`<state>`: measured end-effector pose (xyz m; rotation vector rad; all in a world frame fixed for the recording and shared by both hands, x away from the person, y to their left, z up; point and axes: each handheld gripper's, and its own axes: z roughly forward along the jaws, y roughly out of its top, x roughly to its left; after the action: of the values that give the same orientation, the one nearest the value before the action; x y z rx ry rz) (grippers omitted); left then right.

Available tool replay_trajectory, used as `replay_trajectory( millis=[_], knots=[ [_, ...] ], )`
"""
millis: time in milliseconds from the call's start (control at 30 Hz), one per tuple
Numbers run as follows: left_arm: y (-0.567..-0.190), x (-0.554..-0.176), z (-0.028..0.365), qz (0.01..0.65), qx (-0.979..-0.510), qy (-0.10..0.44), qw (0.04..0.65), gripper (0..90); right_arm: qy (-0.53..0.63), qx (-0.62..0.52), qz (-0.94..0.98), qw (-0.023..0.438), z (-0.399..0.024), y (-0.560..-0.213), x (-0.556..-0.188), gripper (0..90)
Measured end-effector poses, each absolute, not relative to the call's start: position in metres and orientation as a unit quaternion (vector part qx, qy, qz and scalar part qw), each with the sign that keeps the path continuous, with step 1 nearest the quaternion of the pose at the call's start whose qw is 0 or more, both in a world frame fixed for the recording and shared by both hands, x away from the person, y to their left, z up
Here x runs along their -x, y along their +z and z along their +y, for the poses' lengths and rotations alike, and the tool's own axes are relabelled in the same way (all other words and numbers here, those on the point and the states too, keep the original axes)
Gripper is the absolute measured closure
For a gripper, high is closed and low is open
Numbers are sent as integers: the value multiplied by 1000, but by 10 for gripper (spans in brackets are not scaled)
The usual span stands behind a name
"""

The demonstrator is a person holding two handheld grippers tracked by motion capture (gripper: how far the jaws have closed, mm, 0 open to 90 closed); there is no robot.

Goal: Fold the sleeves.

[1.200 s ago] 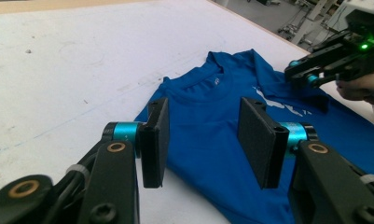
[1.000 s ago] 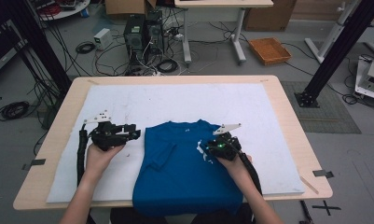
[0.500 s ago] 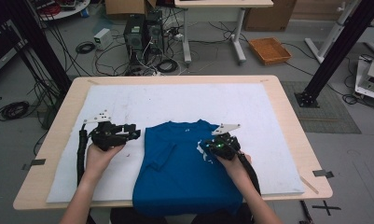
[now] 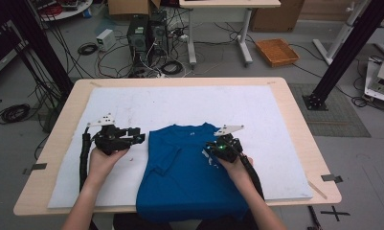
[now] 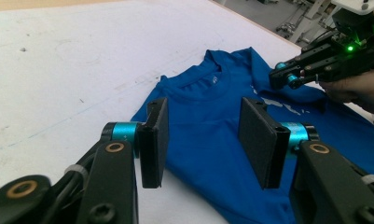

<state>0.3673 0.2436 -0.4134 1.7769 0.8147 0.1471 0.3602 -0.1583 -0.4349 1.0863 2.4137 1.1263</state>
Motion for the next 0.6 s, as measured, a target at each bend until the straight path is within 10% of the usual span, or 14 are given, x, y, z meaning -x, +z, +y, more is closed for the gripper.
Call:
replay_trajectory(
  millis=[600],
  knots=[
    [-409,-363,244,330,-752,97,563,428,494,-420,744,160,-238,-405,-360,418]
  ],
)
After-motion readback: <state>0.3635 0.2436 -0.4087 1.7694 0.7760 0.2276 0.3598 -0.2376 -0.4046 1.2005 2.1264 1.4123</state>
